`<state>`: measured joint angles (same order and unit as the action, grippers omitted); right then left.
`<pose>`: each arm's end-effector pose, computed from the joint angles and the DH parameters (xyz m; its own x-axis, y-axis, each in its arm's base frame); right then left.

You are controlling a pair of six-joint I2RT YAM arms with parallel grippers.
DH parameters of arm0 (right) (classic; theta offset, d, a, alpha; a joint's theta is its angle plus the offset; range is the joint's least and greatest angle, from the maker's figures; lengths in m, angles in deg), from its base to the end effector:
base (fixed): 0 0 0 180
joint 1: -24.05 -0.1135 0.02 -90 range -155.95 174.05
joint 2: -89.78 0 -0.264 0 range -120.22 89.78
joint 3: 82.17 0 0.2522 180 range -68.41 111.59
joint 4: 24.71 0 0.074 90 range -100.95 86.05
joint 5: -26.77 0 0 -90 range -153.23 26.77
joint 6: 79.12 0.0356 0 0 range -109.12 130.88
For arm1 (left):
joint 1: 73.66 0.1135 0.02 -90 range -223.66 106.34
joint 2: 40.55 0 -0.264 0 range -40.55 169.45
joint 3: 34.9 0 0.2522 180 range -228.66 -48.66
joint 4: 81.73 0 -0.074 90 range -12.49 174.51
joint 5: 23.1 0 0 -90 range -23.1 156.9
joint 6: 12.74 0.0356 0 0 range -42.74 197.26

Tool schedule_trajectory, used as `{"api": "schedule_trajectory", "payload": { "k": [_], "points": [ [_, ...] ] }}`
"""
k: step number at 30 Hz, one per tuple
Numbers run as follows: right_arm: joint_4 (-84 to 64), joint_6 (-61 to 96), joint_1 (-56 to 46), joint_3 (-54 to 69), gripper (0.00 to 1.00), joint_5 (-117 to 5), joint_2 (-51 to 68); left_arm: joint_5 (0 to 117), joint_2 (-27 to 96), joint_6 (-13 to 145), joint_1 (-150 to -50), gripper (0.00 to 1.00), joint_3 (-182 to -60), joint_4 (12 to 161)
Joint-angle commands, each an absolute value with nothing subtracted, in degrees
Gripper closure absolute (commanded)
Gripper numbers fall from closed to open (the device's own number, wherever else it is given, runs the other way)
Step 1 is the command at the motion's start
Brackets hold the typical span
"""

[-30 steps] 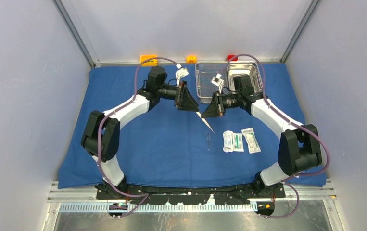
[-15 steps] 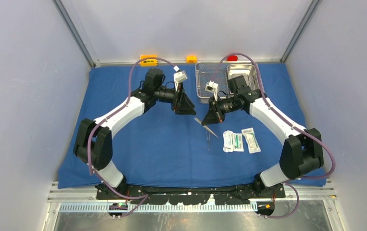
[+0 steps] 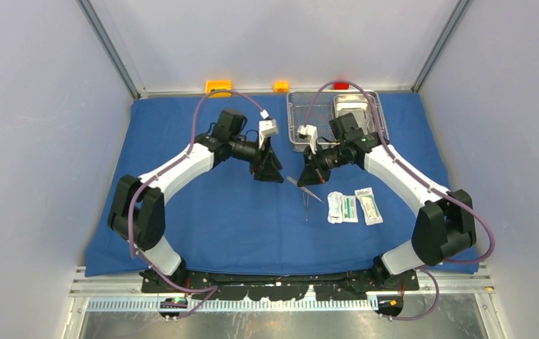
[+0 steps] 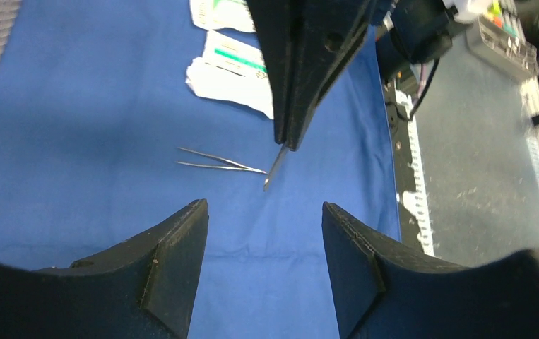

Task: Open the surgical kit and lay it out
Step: Place the medical item in the surgical kit.

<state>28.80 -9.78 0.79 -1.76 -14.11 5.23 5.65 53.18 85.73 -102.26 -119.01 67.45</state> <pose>0.2636 0.1426 0.2759 -0.5039 -0.4679 -0.7260 -0.8635 0.2954 0.4089 0.2969 -0.1974 0.2757 -0.4431 0.3223 -0.8365 0.8911 0.0560 -0.4504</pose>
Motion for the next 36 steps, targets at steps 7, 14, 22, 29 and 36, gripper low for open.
{"api": "schedule_trajectory", "payload": {
  "k": [7, 14, 22, 29, 36],
  "points": [
    [30.14, -12.94, -1.07, 0.99, 0.99, -13.40, 7.91, 3.44, 55.37, 97.85, -106.74, 0.39, -120.34, 67.52],
    [29.58, -12.77, -1.09, 0.08, 1.00, -13.46, 8.22, 2.39, 55.72, 94.68, -106.88, 0.49, -118.29, 72.91],
    [29.15, -12.83, -1.09, 0.14, 1.00, -14.00, 7.76, 0.65, 57.15, 92.92, -106.98, 0.69, -118.36, 73.83],
    [28.49, -12.07, -1.10, 0.39, 1.00, -14.80, 7.10, -0.39, 57.73, 93.24, -107.00, 0.88, -118.89, 72.71],
    [25.31, -6.86, -0.96, 0.59, 0.86, -20.37, 6.91, 3.30, 56.98, 95.45, -106.93, 1.00, -120.91, 67.79]
  ]
}}
